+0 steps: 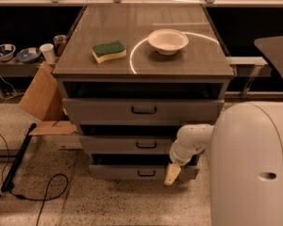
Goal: Close middle drawer
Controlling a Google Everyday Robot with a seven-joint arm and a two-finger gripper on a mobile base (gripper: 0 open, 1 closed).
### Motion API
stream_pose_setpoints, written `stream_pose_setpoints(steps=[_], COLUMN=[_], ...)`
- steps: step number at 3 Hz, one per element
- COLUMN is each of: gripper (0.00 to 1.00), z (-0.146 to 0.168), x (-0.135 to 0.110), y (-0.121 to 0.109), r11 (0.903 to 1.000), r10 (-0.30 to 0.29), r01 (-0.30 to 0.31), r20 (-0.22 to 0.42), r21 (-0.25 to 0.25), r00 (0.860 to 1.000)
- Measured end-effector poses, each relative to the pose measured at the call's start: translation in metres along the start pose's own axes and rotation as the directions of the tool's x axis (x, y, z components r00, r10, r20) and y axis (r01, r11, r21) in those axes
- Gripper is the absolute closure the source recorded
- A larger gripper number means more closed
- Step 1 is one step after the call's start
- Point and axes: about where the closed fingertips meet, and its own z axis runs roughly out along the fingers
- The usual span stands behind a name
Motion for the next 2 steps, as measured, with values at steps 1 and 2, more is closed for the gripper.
stream_pose_setpoints(steps=[1, 2], gripper=[0.0, 0.0], z=[-0.0091, -0.0091], x=[0.016, 0.016], y=[0.007, 0.007], r11=[0.9997, 0.9997], r10=[0.023, 0.023], r01=[-0.023, -0.023], r20=[0.001, 0.001], r21=[-0.011, -0.011], r00=[1.0, 1.0])
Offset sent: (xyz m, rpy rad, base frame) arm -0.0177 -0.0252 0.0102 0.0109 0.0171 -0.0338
